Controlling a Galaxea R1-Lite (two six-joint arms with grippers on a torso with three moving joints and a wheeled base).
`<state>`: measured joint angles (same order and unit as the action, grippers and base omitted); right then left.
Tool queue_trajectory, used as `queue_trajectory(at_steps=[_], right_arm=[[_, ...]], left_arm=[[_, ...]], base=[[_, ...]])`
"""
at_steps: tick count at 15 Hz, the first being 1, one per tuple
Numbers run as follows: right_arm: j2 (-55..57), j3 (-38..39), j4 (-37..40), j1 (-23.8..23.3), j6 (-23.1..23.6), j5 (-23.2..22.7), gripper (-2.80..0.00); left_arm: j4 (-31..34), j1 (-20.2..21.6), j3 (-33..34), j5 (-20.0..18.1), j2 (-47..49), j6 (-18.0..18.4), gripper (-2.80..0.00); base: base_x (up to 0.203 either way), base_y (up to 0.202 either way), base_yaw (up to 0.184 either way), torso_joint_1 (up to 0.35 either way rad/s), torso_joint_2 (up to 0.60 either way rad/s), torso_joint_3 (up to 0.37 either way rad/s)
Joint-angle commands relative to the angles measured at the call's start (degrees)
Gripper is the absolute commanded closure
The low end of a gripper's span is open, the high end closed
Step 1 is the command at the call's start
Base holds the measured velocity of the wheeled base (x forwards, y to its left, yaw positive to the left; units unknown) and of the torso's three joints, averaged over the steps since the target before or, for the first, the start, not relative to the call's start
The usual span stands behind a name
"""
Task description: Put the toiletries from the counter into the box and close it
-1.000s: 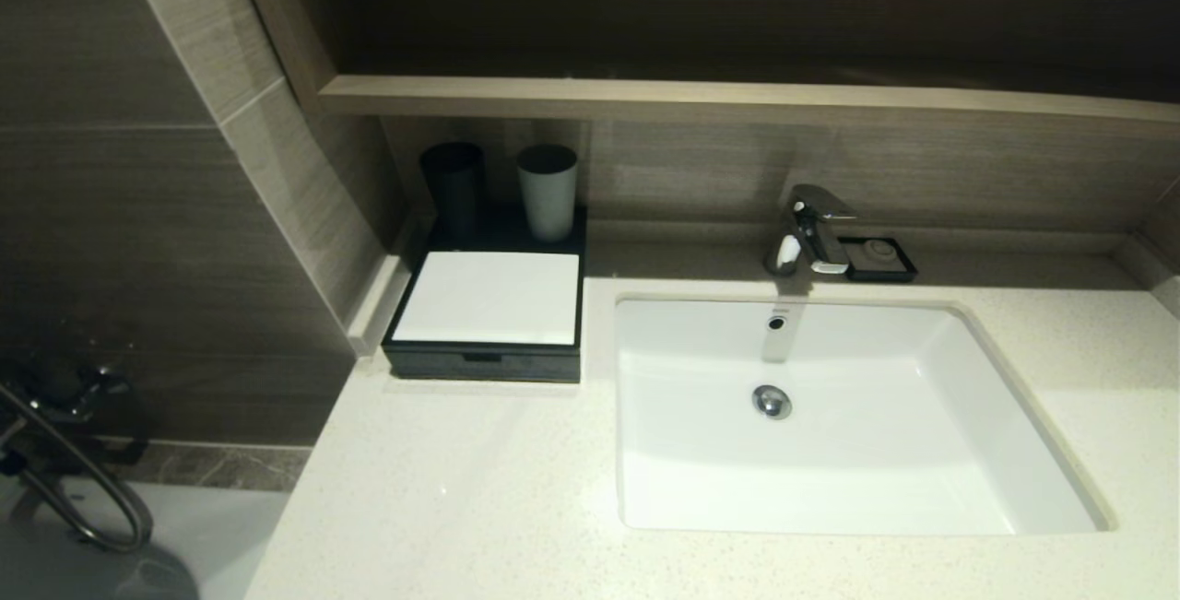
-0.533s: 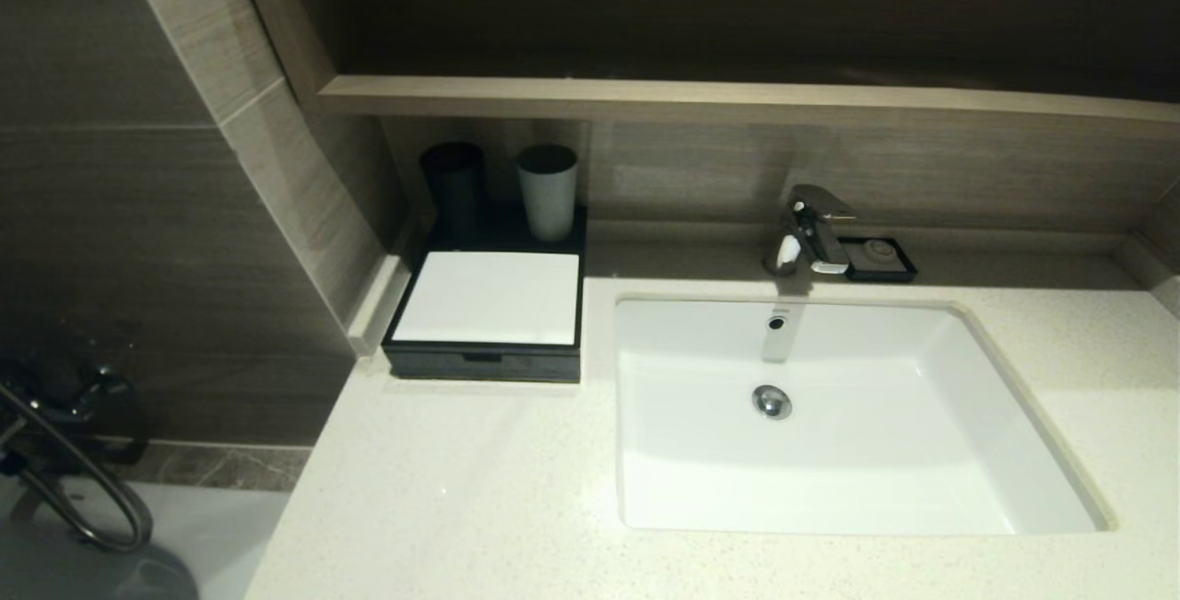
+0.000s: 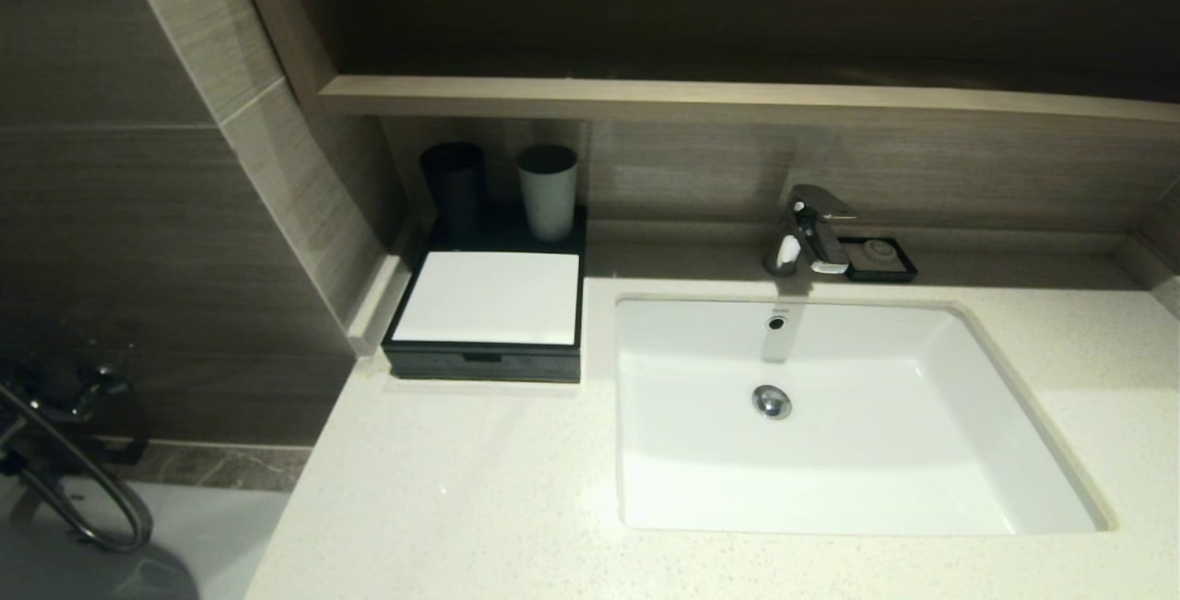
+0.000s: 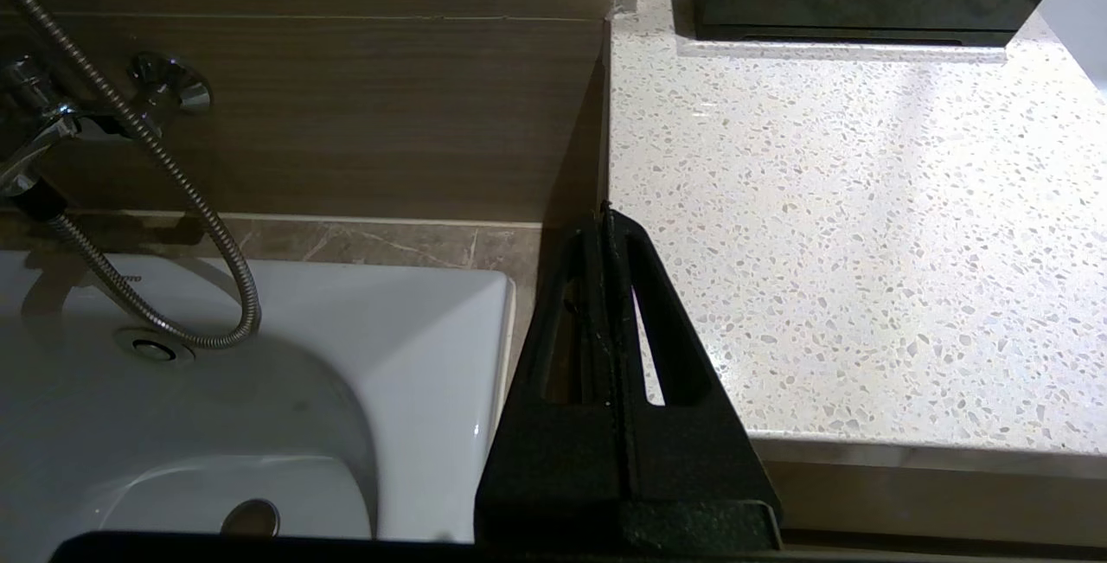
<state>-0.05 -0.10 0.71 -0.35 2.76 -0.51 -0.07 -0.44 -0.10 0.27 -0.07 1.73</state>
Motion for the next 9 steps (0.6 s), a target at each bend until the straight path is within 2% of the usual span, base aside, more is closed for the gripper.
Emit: queue_trajectory(at_steps=[1, 9], right_arm=[[0.0, 0.0, 0.0, 0.0, 0.0, 0.0, 0.0], [0.0, 0.0, 0.0, 0.0, 0.2, 0.0, 0.0]], left_arm=[[0.0, 0.0, 0.0, 0.1, 0.1, 0.0, 0.0], [0.0, 0.0, 0.0, 0.0, 0.0, 0.0, 0.0]], base=[[0.0, 0.0, 0.0, 0.0, 0.0, 0.0], [0.0, 0.0, 0.0, 0.0, 0.0, 0.0]])
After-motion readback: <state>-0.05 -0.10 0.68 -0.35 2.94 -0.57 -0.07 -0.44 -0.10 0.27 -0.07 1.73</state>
